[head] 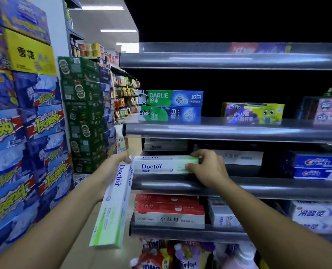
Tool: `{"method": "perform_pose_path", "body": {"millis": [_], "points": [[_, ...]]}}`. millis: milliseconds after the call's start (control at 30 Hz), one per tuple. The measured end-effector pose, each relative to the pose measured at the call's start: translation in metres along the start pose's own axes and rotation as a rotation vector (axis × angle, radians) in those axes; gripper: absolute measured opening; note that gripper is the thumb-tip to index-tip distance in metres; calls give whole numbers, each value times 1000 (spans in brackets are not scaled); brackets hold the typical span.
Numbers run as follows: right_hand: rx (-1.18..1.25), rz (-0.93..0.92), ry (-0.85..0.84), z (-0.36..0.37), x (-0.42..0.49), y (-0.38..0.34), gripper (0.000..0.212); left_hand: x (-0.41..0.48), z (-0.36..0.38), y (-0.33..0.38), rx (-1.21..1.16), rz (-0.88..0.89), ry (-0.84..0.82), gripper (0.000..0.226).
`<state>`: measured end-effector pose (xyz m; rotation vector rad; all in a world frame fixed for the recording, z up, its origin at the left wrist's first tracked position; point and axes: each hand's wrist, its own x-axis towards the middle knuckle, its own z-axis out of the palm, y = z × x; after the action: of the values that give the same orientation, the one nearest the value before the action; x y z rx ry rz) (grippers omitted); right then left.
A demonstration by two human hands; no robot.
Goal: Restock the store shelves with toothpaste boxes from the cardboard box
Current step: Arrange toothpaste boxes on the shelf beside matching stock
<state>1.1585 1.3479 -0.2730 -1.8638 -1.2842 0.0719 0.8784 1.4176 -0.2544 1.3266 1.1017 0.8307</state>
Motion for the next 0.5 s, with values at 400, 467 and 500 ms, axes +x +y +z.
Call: {"method": "perform_pose_path", "body": {"millis": [400, 467, 500], "points": [[-24, -224, 163, -2, -58, -8, 33, -4, 11, -12, -322, 117, 304, 11], [193, -195, 54, 0, -80, -18, 32, -2, 16, -11, -471, 151, 385, 14], [280, -162, -47, 1, -90, -23, 41, -1, 18, -10, -550, 151, 415, 15]]}}
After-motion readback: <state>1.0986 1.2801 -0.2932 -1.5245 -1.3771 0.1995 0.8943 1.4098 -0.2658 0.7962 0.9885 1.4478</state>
